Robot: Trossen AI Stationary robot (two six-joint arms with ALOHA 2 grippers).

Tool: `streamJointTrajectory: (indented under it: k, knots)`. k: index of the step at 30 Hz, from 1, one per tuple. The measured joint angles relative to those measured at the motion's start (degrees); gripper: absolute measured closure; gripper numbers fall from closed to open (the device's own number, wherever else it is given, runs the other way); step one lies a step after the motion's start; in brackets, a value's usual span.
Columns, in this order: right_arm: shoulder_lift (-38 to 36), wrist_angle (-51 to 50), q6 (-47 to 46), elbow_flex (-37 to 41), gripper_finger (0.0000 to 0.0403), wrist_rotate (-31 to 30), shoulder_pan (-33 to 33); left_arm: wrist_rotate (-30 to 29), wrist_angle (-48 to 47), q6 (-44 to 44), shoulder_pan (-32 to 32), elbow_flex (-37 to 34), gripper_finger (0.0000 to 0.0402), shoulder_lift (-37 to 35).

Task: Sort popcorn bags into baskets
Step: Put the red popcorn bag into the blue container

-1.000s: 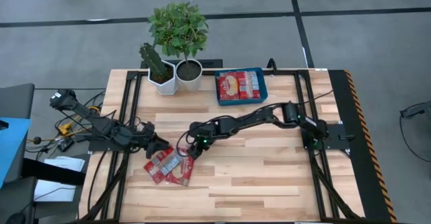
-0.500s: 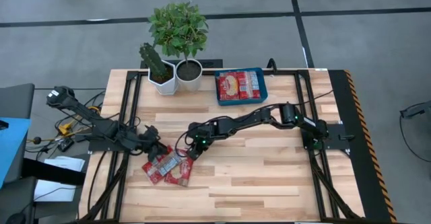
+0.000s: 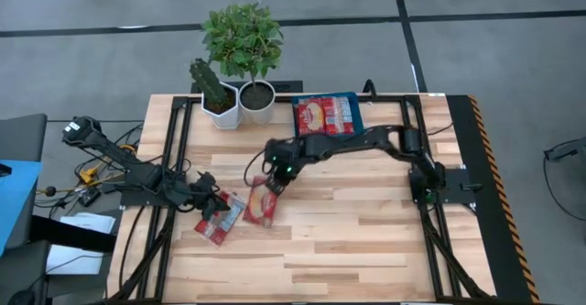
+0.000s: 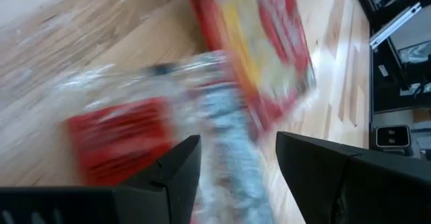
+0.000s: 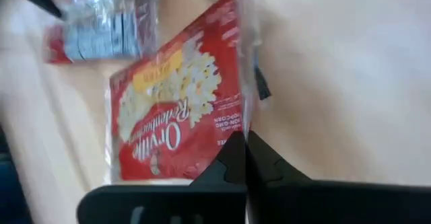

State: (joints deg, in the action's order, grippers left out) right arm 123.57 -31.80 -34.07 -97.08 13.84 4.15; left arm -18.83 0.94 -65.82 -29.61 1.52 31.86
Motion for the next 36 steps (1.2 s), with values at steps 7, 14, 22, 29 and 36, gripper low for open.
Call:
streamJointTrajectory:
  k: [7,14,22,29,36]
  knots:
    - [-8.2,-11.8,9.3,0.0,0.0401,-1.0,5.8,-1.3,0.0,0.1,0.0,0.0,0.0219,0.0]
    - [-13.7,-19.1,16.7,-0.1,0.0402,-1.0,13.3,-3.7,0.2,0.1,0.0,0.0,0.0219,0.0]
    - [-16.1,-21.8,24.3,-0.1,0.0402,0.5,22.4,-5.7,0.3,0.0,0.0,0.0,0.0219,0.1]
    - [-16.5,-23.6,30.4,-0.1,0.0402,1.4,28.9,-6.8,0.3,-0.8,0.0,0.0,0.0219,0.1]
    - [-16.5,-23.0,34.4,-0.1,0.0403,1.5,34.1,-9.5,0.4,-2.5,0.0,0.0,0.0219,0.1]
